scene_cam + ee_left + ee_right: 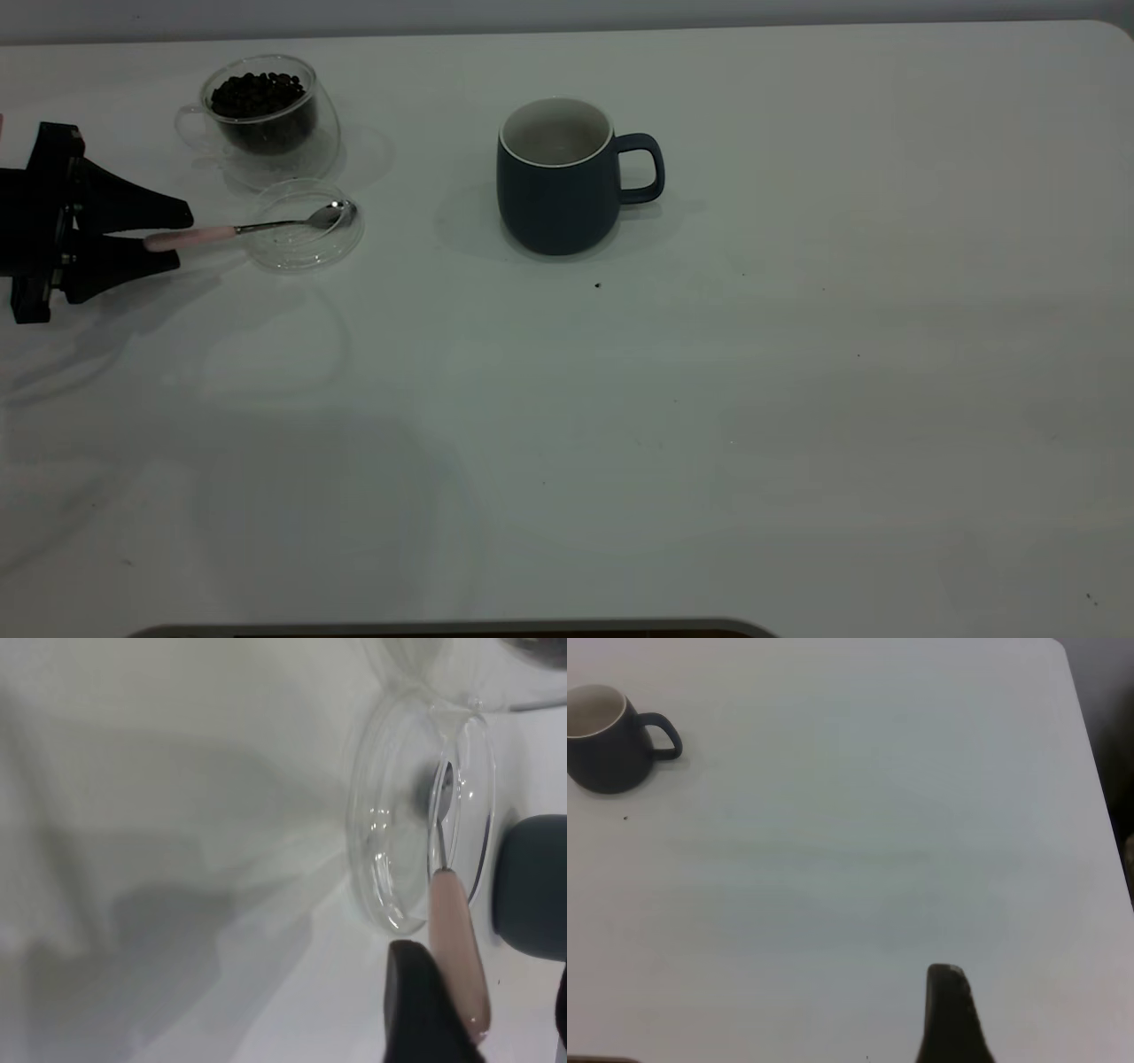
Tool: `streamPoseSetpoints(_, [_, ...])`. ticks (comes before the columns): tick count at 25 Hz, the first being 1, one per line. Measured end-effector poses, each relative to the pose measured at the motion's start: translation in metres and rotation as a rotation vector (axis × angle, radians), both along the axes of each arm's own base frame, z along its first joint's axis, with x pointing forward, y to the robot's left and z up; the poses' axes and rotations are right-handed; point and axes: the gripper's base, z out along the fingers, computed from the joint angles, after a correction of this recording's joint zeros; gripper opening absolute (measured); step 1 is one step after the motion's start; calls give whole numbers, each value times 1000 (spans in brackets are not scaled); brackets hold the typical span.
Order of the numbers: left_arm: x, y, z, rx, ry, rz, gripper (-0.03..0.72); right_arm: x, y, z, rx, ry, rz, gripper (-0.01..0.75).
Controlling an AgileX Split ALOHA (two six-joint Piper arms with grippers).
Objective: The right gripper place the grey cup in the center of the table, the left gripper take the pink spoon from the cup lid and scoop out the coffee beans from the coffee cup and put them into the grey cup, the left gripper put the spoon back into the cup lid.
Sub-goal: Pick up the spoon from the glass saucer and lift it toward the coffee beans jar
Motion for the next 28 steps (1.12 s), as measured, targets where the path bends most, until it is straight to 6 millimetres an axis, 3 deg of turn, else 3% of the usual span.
streamPoseSetpoints(4, [0,0,0,-1,0,0,353,0,0,0,1,0,0,536])
streamPoseSetpoints(11, [0,-1,1,-13,-7,-4,140,0,0,0,1,0,0,536])
streamPoseSetpoints(19, [1,-1,4,-26,-20,-7,139,0,0,0,1,0,0,536])
streamPoseSetpoints(28, [-2,13,29,-23,-13,-47,137,0,0,0,0,0,1,536])
